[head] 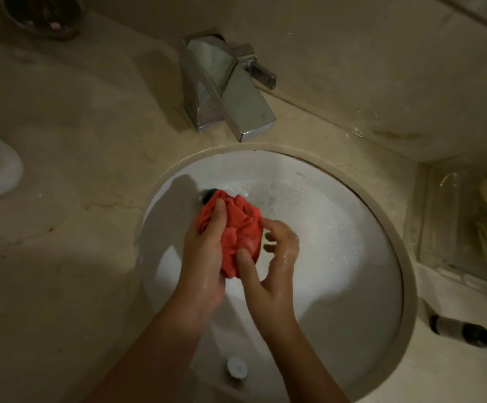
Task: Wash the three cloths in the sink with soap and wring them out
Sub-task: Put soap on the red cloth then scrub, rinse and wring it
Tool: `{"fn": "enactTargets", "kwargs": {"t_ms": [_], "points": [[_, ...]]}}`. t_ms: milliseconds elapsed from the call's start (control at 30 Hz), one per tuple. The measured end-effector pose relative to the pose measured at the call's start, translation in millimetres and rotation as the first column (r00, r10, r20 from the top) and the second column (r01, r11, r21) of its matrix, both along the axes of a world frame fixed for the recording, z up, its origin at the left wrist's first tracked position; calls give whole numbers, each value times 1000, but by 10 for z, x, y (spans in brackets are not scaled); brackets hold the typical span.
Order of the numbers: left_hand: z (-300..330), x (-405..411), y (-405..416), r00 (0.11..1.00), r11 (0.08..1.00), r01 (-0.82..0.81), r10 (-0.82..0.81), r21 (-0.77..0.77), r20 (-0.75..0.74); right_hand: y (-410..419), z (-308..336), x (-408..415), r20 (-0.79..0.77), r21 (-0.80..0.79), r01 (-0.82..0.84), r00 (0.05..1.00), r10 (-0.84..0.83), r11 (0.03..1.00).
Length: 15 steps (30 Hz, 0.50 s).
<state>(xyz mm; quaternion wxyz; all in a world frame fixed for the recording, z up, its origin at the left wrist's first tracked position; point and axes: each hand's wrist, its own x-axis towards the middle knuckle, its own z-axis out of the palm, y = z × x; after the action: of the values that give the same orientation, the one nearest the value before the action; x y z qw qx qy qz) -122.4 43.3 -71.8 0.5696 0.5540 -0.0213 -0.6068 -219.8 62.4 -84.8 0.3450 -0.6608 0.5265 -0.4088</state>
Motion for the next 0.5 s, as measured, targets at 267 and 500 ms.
{"fn": "enactTargets", "kwargs": {"t_ms": [267, 500], "points": [[106, -241, 115, 855, 974, 147, -38, -173, 517, -288, 283, 188, 299, 501, 89, 916, -268, 861], [-29, -155, -91, 902, 991, 71, -112, 115, 417, -573, 238, 201, 198, 729, -35, 967, -161, 683]]}}
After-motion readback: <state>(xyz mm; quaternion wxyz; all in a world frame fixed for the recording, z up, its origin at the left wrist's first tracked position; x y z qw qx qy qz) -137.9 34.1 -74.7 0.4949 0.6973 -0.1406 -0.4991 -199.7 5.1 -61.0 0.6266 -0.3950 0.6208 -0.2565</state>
